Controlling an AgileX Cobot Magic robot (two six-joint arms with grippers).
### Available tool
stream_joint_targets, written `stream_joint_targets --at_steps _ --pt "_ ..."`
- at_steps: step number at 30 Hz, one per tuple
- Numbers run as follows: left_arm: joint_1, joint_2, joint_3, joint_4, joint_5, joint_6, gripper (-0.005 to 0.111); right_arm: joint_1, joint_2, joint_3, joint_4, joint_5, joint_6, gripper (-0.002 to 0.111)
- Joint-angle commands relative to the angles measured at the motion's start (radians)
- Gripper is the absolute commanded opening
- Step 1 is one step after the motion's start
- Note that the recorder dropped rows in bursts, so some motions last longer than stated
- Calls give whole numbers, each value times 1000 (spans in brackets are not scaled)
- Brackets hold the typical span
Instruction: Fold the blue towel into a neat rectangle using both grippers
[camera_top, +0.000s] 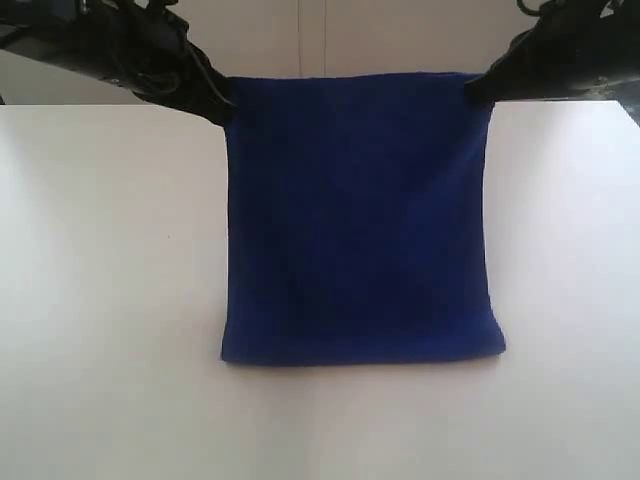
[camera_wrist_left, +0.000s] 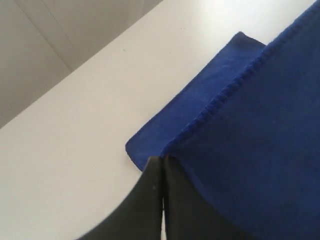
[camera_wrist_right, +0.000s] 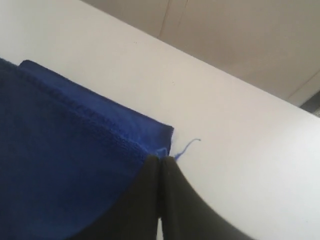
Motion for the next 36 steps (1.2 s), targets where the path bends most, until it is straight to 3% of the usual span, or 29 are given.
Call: stream_joint_targets --at_steps 1,36 --pt "-4 14 -3 -16 -50 -1 0 -9 15 -33 -5 -12 9 0" --pt "-4 180 -67 7 -232 3 0 -15 240 -94 -5 -201 14 0"
